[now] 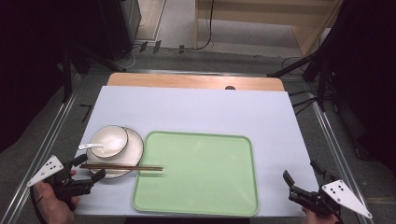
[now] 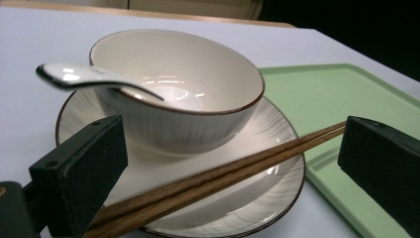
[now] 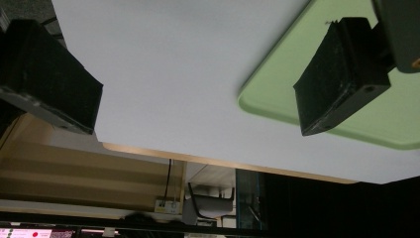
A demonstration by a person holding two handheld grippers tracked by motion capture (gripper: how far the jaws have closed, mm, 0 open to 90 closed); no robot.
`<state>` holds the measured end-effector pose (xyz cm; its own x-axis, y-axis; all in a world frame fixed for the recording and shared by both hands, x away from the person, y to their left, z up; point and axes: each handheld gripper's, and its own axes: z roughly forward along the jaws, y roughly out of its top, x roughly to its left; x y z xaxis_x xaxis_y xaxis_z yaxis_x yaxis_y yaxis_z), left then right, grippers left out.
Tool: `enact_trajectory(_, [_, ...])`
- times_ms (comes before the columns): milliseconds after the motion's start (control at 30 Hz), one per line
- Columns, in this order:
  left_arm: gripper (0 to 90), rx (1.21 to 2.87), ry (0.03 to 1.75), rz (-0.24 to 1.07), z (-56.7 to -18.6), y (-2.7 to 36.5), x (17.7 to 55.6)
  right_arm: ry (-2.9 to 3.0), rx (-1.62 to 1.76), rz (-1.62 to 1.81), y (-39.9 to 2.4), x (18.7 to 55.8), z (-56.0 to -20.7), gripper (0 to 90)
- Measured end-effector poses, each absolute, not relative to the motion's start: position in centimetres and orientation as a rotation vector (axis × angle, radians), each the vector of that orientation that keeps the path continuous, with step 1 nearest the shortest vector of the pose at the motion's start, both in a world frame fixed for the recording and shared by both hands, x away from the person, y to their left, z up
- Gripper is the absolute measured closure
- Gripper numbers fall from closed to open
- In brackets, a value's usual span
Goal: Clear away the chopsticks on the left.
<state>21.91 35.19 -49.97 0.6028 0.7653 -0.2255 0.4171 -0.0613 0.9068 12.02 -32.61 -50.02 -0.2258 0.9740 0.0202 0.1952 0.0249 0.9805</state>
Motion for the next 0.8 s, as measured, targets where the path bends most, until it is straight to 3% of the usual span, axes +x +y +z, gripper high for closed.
enact_trajectory(133, [0.0, 1.697, 1.003, 0.395, -49.3, 34.5, 21.8, 1.538, 1.246, 1.28, -32.7, 12.1, -50.2, 4.8])
enact_trajectory(167, [4.6, 1.697, 1.003, 0.395, -49.3, 34.5, 21.8, 1.538, 1.246, 1.28, -32.7, 12.1, -50.2, 4.8])
enact_trajectory(233, [21.2, 1.697, 1.034, 0.426, -49.1, 33.7, 21.6, 1.542, 1.249, 1.286, -32.7, 12.2, -50.2, 4.8])
enact_trajectory(300, [50.4, 1.703, 1.006, 0.43, -48.7, 32.9, 21.2, 1.547, 1.25, 1.283, -32.7, 12.3, -50.3, 4.8])
enact_trajectory(367, [70.5, 1.714, 0.98, 0.402, -48.6, 32.7, 21.1, 1.547, 1.252, 1.285, -32.7, 12.3, -50.3, 4.8])
enact_trajectory(467, [88.9, 1.746, 0.968, 0.318, -48.7, 31.8, 21.0, 1.553, 1.254, 1.278, -32.6, 12.6, -50.3, 4.8])
enact_trajectory(800, [90.0, 1.89, 0.949, 0.236, -49.5, 28.4, 20.9, 1.581, 1.241, 1.271, -32.0, 13.1, -50.4, 4.8])
